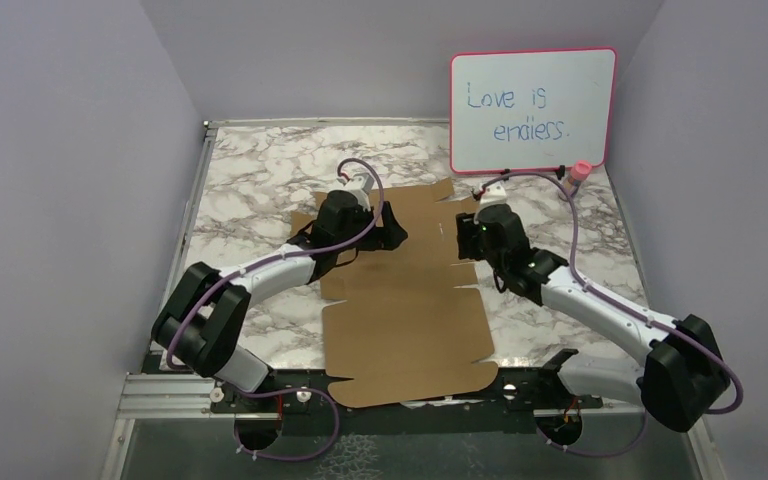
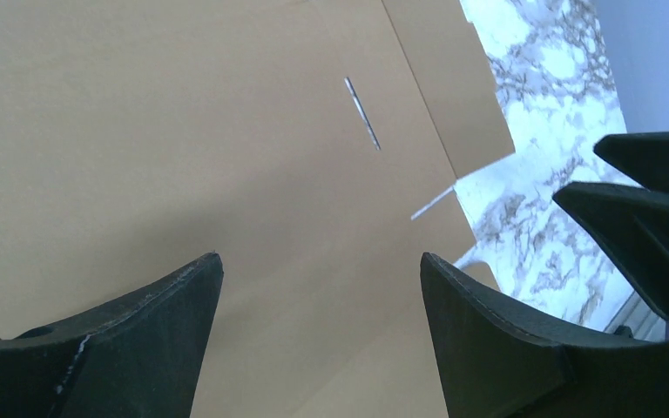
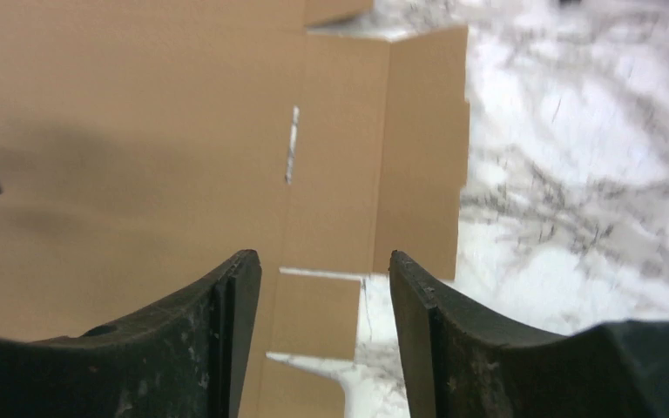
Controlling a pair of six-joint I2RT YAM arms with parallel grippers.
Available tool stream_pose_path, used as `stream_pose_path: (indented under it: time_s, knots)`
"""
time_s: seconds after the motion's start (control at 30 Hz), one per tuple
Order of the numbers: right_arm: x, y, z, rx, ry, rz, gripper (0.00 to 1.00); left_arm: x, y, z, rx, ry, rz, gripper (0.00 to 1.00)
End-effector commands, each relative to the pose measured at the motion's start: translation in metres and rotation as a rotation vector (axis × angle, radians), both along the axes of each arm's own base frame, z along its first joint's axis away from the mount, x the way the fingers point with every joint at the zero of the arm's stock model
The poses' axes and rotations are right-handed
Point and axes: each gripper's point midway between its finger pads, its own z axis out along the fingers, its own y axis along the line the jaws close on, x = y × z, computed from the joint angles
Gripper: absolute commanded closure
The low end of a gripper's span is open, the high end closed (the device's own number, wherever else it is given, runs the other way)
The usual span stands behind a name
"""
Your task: Fold the paper box
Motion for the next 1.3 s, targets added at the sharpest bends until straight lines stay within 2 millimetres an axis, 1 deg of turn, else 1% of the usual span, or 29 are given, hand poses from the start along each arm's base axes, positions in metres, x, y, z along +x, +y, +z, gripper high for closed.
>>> stream_pose_path:
  time_s: [0.0,0.07,0.2,0.27,0.43,0.63,0.77,0.93,1.0,1.07,1.17,1.27]
  knots:
    - [-0.024,0.000,-0.026,0.169,0.125,0.024,0.35,-0.025,0.001,-0.015,0.047,0.038,-0.017,0.15]
    - [-0.030,-0.003,-0.038,0.196,0.159,0.020,0.32,-0.032,-0.001,-0.021,0.060,0.050,-0.029,0.15]
    - [-0.038,-0.010,-0.063,0.251,0.243,-0.005,0.30,-0.043,-0.004,-0.035,0.083,0.078,-0.045,0.15]
    - [-0.040,-0.010,-0.071,0.281,0.272,-0.012,0.30,-0.046,-0.005,-0.040,0.092,0.089,-0.047,0.15]
    - [-0.042,-0.017,-0.091,0.276,0.338,-0.066,0.28,-0.048,-0.007,-0.051,0.108,0.104,-0.050,0.15]
    - [-0.043,-0.017,-0.108,0.281,0.385,-0.088,0.28,-0.048,-0.009,-0.062,0.121,0.126,-0.056,0.15]
    - [-0.045,-0.017,-0.116,0.274,0.409,-0.091,0.28,-0.048,-0.007,-0.065,0.127,0.126,-0.049,0.15]
    - [-0.050,-0.012,-0.128,0.289,0.454,-0.079,0.28,-0.050,-0.007,-0.069,0.133,0.135,-0.051,0.15]
    - [-0.053,-0.007,-0.131,0.299,0.478,-0.059,0.28,-0.051,-0.008,-0.071,0.133,0.141,-0.052,0.15]
    - [-0.054,-0.003,-0.130,0.312,0.489,-0.040,0.29,-0.052,-0.009,-0.073,0.129,0.143,-0.054,0.15]
    - [-0.055,0.007,-0.119,0.346,0.481,0.013,0.30,-0.053,-0.010,-0.074,0.127,0.145,-0.057,0.15]
    - [-0.054,0.017,-0.101,0.390,0.455,0.075,0.33,-0.053,-0.012,-0.075,0.127,0.146,-0.060,0.15]
